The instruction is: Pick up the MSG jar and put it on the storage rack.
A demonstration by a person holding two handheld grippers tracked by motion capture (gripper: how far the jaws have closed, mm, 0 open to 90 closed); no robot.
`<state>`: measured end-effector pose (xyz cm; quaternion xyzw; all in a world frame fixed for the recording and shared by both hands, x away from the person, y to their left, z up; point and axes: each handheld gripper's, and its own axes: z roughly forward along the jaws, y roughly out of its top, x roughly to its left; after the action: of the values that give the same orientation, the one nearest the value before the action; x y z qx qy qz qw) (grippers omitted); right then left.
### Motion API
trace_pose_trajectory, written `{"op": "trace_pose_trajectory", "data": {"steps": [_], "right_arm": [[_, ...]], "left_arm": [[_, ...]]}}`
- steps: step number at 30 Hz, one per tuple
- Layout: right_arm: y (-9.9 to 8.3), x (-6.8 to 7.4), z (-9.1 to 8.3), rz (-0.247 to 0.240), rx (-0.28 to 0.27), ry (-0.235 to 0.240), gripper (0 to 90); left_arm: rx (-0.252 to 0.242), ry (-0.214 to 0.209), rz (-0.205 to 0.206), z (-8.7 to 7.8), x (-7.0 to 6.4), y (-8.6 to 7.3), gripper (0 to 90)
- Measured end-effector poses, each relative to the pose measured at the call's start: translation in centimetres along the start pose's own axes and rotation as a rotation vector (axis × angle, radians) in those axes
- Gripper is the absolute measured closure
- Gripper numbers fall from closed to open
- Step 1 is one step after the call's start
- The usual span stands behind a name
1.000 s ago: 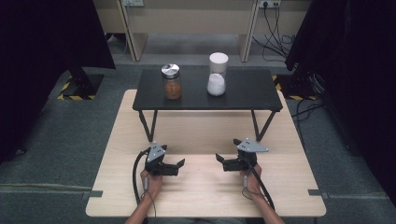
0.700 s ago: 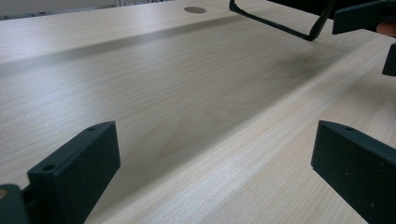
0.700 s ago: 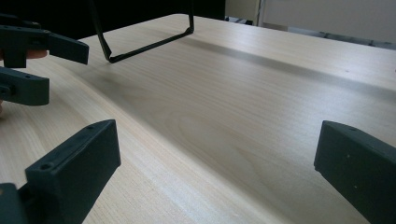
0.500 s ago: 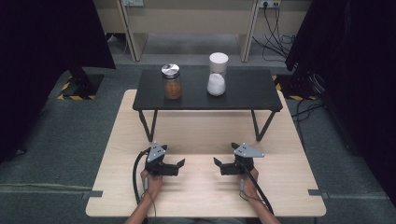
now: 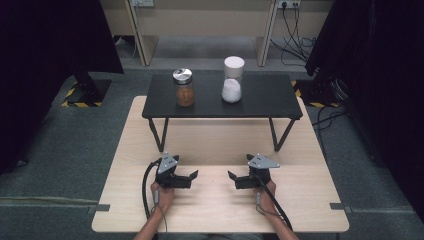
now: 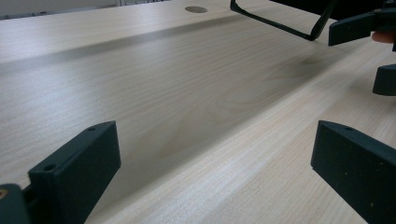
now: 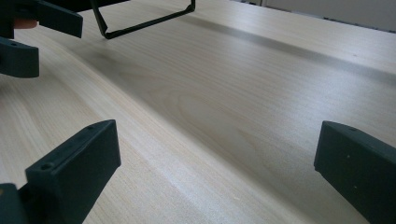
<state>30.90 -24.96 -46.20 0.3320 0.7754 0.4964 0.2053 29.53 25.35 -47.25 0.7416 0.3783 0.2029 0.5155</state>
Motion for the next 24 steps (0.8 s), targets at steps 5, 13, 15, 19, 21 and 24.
{"op": "trace_pose_trajectory", "data": {"steps": [5,13,15,19,21,24], "right_arm": [[0.15,0.08,0.08,-0.018,0.008,0.004,0.5],[0.2,0.05,0.12,-0.019,0.011,0.006,0.5],[0.2,0.04,0.11,-0.018,0.011,0.006,0.5],[0.21,0.02,0.12,-0.018,0.011,0.008,0.5],[0.22,0.02,0.13,-0.019,0.012,0.008,0.5],[0.25,0.03,0.14,-0.02,0.014,0.009,0.5]], "left_arm": [[0.0,0.0,-0.001,0.01,0.0,0.0,0.8],[0.0,0.0,0.0,0.02,-0.01,0.01,0.8],[0.0,-0.001,0.0,0.02,0.0,0.0,0.8],[0.0,-0.001,0.0,0.02,0.0,0.0,0.8],[0.0,-0.001,-0.001,0.02,0.01,-0.01,0.8],[0.0,-0.001,-0.001,0.02,0.01,0.0,0.8]]}}
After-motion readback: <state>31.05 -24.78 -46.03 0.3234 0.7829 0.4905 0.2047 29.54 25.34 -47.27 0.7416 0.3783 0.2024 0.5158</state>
